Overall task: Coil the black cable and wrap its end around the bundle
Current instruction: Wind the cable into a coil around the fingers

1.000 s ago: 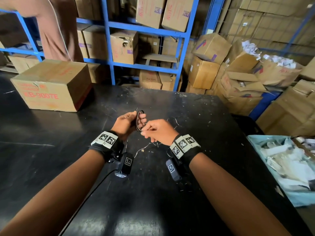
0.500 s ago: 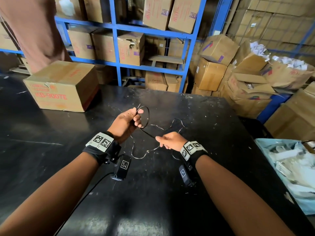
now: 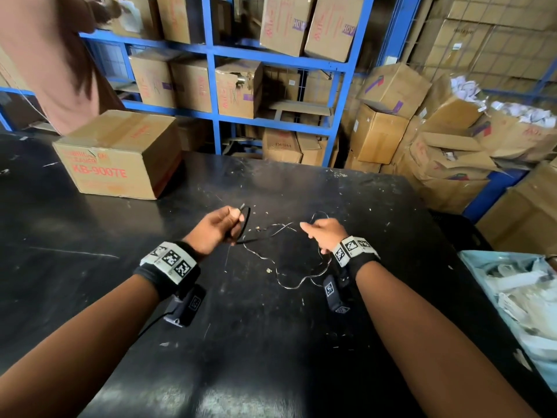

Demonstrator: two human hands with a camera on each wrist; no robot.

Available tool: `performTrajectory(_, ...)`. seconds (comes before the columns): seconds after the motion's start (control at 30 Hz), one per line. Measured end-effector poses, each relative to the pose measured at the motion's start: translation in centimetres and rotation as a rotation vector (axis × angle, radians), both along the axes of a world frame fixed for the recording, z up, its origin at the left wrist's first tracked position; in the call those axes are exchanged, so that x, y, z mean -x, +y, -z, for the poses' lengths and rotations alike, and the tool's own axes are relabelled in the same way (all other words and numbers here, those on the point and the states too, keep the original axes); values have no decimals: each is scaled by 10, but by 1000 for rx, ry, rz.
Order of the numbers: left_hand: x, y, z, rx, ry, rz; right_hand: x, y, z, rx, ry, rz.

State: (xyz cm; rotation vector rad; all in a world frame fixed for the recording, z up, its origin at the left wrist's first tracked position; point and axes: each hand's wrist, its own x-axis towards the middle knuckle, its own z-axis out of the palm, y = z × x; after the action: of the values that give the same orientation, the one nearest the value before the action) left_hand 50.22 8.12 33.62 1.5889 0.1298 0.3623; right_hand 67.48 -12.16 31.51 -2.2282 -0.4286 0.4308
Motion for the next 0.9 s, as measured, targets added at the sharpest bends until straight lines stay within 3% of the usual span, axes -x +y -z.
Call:
performTrajectory(0.07, -4, -5, 17, -134, 36, 24, -3, 14, -21, -170, 61, 6)
performTrajectory(0.17, -10, -12, 30, -101, 86, 54, 8, 35, -53, -445, 219, -65)
performTrajectory(0.27, -17, -16, 35, -160, 136, 58, 33, 50, -76, -552, 197, -213)
performTrajectory(0.4, -26, -12, 36, -311, 195, -59, 57, 56, -80, -490, 94, -312)
performTrajectory(0.47, -29, -7, 32, -153, 173, -190, 65, 54, -76, -448, 118, -360)
performTrajectory(0.57, -32, 1, 24, 284, 98, -261, 75, 49, -63, -332, 136, -485)
performTrajectory(0.63, -34, 7, 20, 344, 87, -244, 80, 48, -54, -259, 137, -531)
performTrajectory(0.73, -36, 13, 17, 315, 81, -217, 77, 50, -46, -145, 40, -451)
performTrajectory(0.9, -23, 1, 12, 309, 84, -84, 46, 49, -45, -69, -141, -114)
